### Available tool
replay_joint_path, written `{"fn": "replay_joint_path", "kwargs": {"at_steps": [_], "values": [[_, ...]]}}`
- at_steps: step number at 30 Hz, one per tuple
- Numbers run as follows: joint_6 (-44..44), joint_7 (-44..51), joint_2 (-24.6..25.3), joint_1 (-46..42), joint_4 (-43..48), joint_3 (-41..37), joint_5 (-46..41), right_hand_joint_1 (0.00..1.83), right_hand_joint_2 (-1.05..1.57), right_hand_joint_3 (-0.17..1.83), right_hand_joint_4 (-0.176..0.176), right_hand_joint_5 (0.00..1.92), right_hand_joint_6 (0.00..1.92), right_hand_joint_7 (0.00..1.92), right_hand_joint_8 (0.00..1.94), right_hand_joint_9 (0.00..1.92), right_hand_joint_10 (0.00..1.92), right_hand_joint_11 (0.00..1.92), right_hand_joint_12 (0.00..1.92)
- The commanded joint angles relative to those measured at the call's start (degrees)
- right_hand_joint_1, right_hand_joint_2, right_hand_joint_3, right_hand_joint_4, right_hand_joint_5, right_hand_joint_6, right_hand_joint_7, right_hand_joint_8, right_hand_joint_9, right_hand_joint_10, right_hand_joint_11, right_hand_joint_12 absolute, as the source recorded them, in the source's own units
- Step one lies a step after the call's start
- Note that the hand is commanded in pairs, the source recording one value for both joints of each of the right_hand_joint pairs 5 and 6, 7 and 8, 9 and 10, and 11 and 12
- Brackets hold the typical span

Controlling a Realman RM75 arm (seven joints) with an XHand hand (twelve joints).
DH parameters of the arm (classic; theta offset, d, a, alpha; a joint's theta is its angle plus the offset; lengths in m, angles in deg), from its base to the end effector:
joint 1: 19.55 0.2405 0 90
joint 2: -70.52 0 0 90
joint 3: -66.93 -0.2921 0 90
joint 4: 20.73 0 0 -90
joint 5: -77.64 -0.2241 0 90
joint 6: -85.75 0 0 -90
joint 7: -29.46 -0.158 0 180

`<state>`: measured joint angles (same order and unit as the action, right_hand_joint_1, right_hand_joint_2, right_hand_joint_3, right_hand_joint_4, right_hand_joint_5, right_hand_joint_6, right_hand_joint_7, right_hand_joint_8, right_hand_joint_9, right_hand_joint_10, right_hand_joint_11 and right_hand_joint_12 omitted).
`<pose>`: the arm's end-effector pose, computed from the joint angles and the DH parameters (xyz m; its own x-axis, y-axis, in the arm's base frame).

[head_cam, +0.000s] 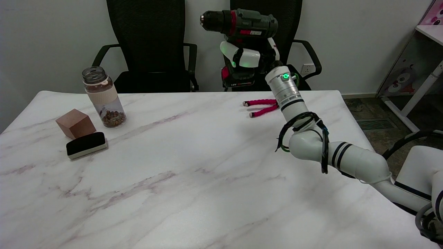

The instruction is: Pick up the power screwdriver.

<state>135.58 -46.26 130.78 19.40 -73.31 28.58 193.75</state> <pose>-0.1976 -0.5014 0.3228 0.0096 -0.0591 0.9982 -0.8767 -0.4806 -0.0201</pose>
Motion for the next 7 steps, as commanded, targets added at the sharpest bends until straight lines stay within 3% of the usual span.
{"fn": "replay_joint_path", "kwargs": {"at_steps": [1, 7], "values": [[-2.4, 18.9, 0.2, 0.3, -11.1, 1.2, -13.9, 1.20, 1.57, 1.12, 0.065, 1.72, 1.72, 1.72, 1.72, 1.85, 1.85, 1.81, 1.81], [-2.3, 26.2, 0.2, 0.8, -12.7, 1.2, -17.2, 1.20, 1.57, 1.12, 0.066, 1.71, 1.71, 1.71, 1.71, 1.85, 1.85, 1.82, 1.82]]}}
